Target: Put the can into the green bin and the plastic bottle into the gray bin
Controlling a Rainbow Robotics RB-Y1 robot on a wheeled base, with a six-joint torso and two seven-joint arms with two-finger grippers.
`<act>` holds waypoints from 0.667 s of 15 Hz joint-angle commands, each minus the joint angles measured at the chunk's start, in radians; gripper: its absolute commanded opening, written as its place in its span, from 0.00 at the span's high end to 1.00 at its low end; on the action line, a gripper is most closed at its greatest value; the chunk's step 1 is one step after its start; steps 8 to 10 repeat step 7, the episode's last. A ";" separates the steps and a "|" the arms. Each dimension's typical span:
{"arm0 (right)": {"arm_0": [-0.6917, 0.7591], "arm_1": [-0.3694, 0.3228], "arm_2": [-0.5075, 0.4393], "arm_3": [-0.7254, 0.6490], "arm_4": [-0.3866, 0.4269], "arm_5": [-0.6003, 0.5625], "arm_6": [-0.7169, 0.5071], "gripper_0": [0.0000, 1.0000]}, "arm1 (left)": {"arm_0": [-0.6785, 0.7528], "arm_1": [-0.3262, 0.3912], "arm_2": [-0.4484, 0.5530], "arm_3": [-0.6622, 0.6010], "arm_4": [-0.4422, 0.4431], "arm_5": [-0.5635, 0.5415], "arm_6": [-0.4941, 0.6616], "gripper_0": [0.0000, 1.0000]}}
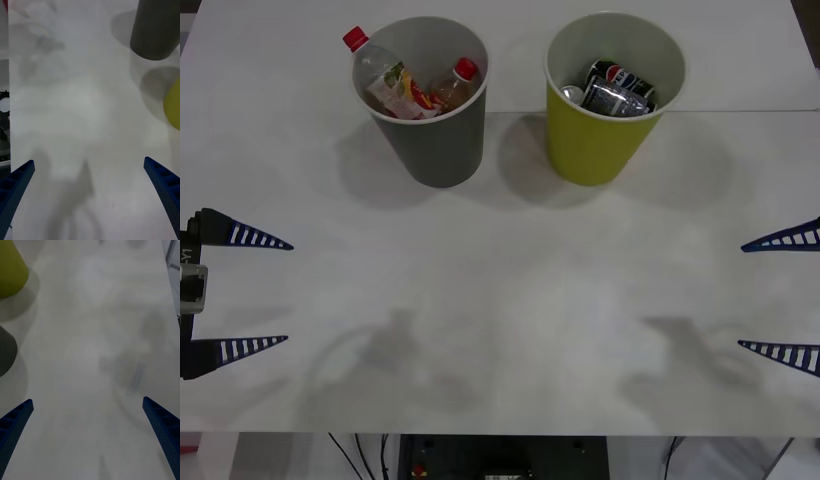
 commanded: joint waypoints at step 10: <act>0.042 0.001 -0.004 -0.008 0.015 -0.006 0.019 0.00 | 0.000 0.000 0.000 0.000 0.000 0.000 0.000 0.00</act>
